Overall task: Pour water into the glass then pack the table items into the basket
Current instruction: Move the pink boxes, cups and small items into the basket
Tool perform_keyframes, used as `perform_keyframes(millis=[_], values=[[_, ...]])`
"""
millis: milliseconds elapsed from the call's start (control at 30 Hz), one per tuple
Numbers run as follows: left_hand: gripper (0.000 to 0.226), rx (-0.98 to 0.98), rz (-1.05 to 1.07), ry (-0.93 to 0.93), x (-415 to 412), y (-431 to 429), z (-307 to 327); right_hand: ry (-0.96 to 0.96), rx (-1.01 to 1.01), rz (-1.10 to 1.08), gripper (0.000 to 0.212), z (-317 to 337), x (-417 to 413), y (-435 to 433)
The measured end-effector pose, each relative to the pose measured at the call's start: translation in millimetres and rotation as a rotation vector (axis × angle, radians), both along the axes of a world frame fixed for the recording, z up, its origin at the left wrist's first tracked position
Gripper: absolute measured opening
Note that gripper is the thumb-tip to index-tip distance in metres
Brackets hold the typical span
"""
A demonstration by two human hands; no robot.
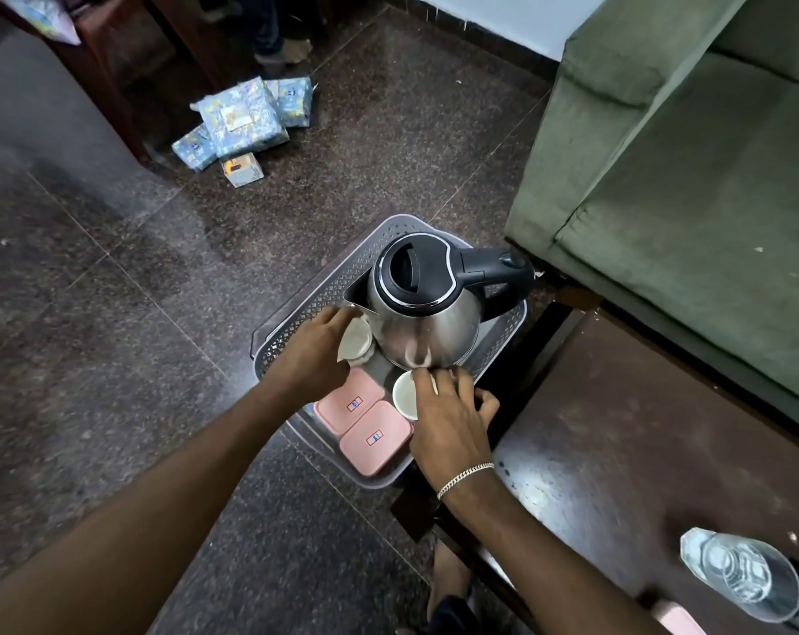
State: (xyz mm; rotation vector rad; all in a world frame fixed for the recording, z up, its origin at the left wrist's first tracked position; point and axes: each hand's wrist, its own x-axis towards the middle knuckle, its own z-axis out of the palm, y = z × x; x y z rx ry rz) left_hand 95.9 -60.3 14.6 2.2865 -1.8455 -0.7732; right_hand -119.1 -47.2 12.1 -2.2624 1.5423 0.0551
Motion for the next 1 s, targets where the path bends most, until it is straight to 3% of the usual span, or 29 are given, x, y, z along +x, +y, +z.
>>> perform_keyframes(millis=[433, 700, 833, 1000], values=[[0.098, -0.042, 0.262, 0.160, -13.1, 26.9, -3.5, -0.019, -0.011, 0.060, 0.071, 4.3, -8.7, -1.2], [0.097, -0.105, 0.301, 0.107, -28.8, 35.2, 6.0, -0.181, -0.078, 0.040, 0.069, 29.9, -44.4, 4.6], [0.079, -0.320, 0.182, -0.051, -58.0, 47.4, 23.0, -0.244, -0.110, -0.017, 0.074, 39.9, -90.7, 17.0], [0.044, -0.510, -0.094, 0.092, -127.4, 66.6, 40.3, -0.219, -0.110, -0.108, 0.065, 40.2, -167.2, 45.7]])
